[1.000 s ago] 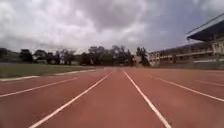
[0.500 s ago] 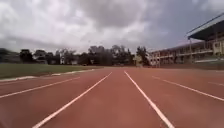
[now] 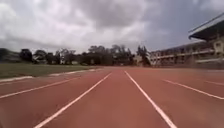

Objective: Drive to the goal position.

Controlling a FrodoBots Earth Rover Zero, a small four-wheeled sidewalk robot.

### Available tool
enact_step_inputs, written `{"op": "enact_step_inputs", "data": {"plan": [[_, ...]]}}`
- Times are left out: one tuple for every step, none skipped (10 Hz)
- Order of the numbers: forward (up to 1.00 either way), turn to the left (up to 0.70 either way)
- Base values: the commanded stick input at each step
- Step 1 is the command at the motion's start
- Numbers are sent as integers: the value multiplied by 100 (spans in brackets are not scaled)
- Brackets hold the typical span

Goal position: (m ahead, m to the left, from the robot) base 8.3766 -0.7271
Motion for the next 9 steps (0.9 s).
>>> {"op": "enact_step_inputs", "data": {"plan": [[60, 0], [60, 0], [60, 0], [60, 0], [60, 0], [60, 0], [60, 0], [60, 0], [60, 0]]}}
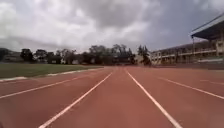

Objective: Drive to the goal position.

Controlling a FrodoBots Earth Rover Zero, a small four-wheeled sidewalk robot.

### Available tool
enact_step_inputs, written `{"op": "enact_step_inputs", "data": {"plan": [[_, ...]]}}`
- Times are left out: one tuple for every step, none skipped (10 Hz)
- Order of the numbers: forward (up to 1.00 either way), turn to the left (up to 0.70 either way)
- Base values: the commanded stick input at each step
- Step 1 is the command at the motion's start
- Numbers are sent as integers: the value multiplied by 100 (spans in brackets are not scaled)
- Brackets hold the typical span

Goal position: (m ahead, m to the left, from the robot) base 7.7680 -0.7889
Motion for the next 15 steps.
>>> {"op": "enact_step_inputs", "data": {"plan": [[60, 0], [60, 0], [60, 0], [60, 0], [60, 0], [60, 0], [60, 0], [60, 0], [60, 0], [60, 0], [60, 0], [60, 0], [60, 0], [60, 0], [60, 0]]}}
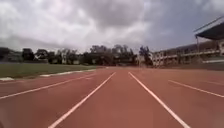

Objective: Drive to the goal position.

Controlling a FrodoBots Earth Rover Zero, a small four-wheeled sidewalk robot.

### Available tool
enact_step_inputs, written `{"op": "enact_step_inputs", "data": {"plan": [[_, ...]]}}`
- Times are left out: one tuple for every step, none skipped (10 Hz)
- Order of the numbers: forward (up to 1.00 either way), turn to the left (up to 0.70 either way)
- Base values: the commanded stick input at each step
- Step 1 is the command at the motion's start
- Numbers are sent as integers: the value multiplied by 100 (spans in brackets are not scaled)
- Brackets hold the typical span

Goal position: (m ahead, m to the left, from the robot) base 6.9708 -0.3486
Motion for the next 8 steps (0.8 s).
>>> {"op": "enact_step_inputs", "data": {"plan": [[60, 0], [60, 0], [60, 0], [60, 0], [60, 0], [60, 0], [60, 0], [60, 0]]}}
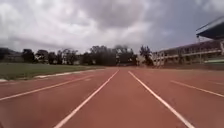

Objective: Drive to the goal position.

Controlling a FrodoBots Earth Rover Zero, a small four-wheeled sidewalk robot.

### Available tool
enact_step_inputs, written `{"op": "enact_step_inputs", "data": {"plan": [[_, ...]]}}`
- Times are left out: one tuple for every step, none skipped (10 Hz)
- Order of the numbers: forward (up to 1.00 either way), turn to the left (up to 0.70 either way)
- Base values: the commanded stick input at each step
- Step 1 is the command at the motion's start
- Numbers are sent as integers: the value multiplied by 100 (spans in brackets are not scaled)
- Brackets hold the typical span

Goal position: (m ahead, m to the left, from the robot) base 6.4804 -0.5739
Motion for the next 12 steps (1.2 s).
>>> {"op": "enact_step_inputs", "data": {"plan": [[60, 0], [60, 0], [60, 0], [60, 0], [60, 0], [60, 0], [60, 0], [60, 0], [60, 0], [60, 0], [60, 0], [60, 0]]}}
